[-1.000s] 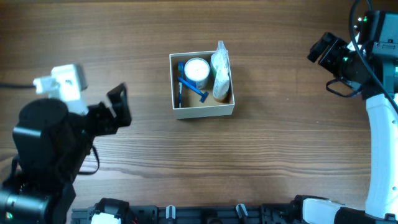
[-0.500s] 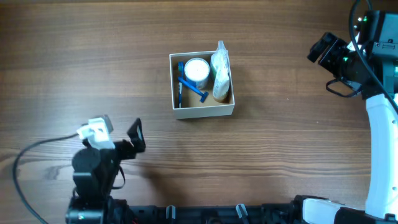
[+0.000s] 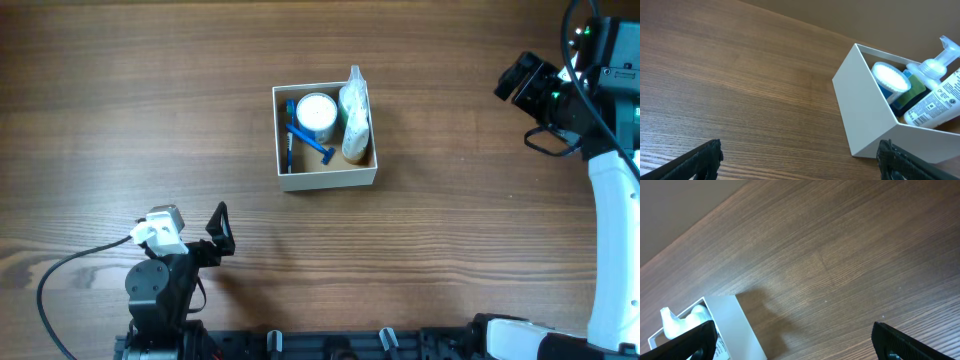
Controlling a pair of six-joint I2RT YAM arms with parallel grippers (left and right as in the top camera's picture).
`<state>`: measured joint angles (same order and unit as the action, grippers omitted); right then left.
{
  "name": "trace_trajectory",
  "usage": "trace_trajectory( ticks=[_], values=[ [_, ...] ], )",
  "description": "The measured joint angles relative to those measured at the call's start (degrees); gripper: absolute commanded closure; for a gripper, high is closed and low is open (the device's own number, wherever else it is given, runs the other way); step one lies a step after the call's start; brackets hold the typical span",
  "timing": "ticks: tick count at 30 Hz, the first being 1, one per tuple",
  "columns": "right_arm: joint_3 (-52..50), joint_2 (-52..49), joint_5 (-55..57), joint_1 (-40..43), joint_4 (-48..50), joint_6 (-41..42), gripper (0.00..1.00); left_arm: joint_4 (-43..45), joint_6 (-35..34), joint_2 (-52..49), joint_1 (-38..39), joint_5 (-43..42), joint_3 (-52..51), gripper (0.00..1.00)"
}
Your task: Pack container
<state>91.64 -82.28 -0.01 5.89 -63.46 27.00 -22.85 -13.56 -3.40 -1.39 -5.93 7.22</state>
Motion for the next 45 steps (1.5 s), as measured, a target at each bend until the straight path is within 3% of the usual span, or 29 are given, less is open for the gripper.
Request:
trace_trajectory(
  ticks=[16,20,23,24,28,36,45],
  values=[
    [0.0,0.09,0.0,0.0,0.0,0.0,0.0,0.0,0.0,0.0,-0.09,0.0,0.0,0.0],
    [-2.45,5.44,1.51,-0.61,1.73,0.0,0.0,0.0,0.0,0.0,-0.09,0.0,0.0,0.0],
    [-8.63,15.43,3.65,-0.98,10.12,-1.66,0.0,0.04,0.0,0.04,-0.09,0.0,0.0,0.0],
    [-13.68,19.8,3.5,-0.96,17.77,-4.37,0.0,0.09,0.0,0.04,-0.09,0.0,-0.04,0.0],
    [-31.91,36.04,0.44,-0.98,29.07,-16.96,0.0,0.15,0.0,0.11,-0.09,0.0,-0.13,0.0],
    [-60.63,58.12,-2.51,-0.98,31.69,-23.78,0.0,0.15,0.0,0.26,-0.09,0.0,-0.15,0.0],
    [-72.89,74.47,-3.04,-0.98,33.11,-24.28,0.0,0.13,0.0,0.26,-0.09,0.0,-0.17,0.0]
  ],
)
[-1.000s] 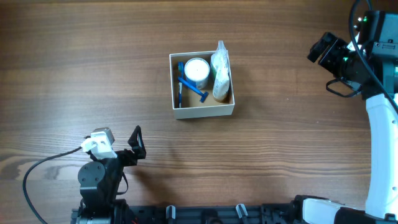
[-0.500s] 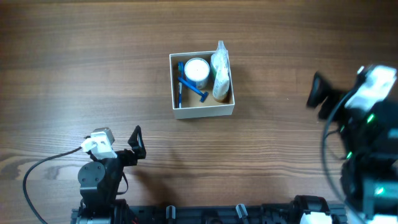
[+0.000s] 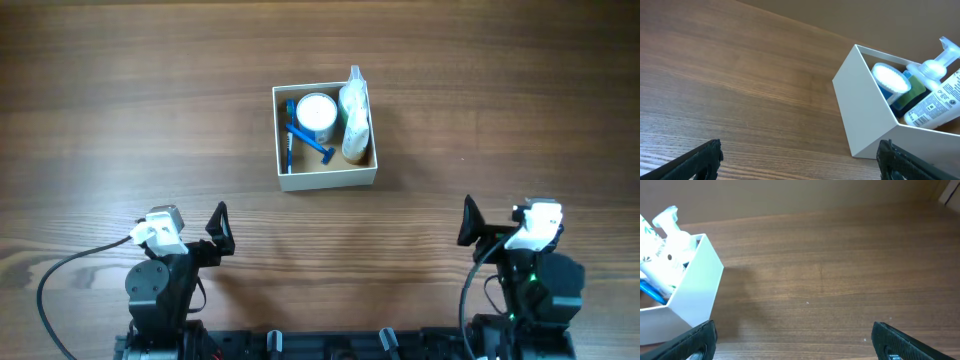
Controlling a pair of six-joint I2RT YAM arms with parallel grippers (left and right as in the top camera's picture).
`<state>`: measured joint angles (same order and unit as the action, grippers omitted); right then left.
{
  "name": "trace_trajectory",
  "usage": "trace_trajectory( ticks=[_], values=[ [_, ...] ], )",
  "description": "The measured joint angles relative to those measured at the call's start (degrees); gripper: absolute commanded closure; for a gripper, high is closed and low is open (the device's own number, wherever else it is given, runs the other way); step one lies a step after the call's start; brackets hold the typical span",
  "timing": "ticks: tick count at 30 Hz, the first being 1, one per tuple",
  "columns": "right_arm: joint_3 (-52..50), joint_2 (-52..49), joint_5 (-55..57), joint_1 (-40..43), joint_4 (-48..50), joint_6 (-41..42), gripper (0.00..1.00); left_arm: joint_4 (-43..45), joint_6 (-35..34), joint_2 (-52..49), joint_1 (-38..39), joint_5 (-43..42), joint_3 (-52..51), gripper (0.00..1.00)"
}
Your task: Pack container
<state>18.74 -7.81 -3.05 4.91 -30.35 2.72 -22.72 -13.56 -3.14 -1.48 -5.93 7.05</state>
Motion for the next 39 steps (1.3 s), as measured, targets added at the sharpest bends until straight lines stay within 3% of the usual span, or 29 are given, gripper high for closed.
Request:
trace_trajectory(
  ticks=[5,13,39],
  values=[
    [-5.31,5.99,-0.28,0.0,0.04,0.87,0.0,0.02,0.0,0.0,0.0,0.0,0.0,0.0],
    [-9.73,6.6,-1.05,0.0,0.13,1.73,0.0,0.02,0.0,0.0,0.0,0.0,0.0,0.0],
    [-9.81,6.6,-1.05,0.0,0.15,1.75,0.0,0.02,0.0,0.0,0.0,0.0,0.0,0.0]
  ],
)
